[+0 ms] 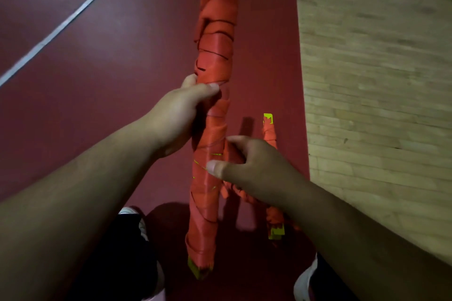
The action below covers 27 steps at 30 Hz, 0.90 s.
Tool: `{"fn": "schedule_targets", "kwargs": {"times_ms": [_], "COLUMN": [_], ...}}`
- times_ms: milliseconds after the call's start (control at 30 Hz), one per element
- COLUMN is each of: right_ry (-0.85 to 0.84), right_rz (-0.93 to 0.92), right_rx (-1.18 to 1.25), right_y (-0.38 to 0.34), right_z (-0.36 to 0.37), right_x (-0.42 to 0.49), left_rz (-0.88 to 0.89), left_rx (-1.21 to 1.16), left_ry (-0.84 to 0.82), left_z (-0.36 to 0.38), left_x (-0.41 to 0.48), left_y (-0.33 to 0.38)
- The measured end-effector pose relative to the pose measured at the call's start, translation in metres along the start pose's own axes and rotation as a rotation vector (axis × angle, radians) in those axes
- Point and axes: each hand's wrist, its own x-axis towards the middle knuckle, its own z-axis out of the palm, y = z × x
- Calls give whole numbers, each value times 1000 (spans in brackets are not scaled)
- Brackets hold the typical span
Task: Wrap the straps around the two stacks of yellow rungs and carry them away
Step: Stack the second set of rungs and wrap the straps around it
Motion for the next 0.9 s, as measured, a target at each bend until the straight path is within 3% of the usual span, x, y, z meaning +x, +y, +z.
{"fn": "schedule_targets", "kwargs": {"times_ms": [100, 267, 400, 533, 633, 800, 900], "right_ry": [150, 266, 182, 12, 7, -23, 12], "right_rz": [27, 24, -12, -44, 0, 52, 85], "right_rx": [-76, 56, 83, 104, 100, -194, -402], "right_y": [5, 11, 11, 8, 11, 17, 18], "right_z": [6, 14, 8, -2, -4, 3, 7], "right_x": [0, 3, 2, -1, 3, 0, -1], "left_rz": [28, 93, 31, -93, -69, 47, 81], "left_rx": [34, 59, 46, -247, -293, -22, 78], "left_ry": [-59, -16, -50, -192, -146, 125, 83], "left_z": [4, 9, 6, -2, 2, 12, 18], "left_x": [-3, -1, 2, 2, 3, 6, 1], "left_y": [-2, -7, -13, -14, -16, -27, -30]}}
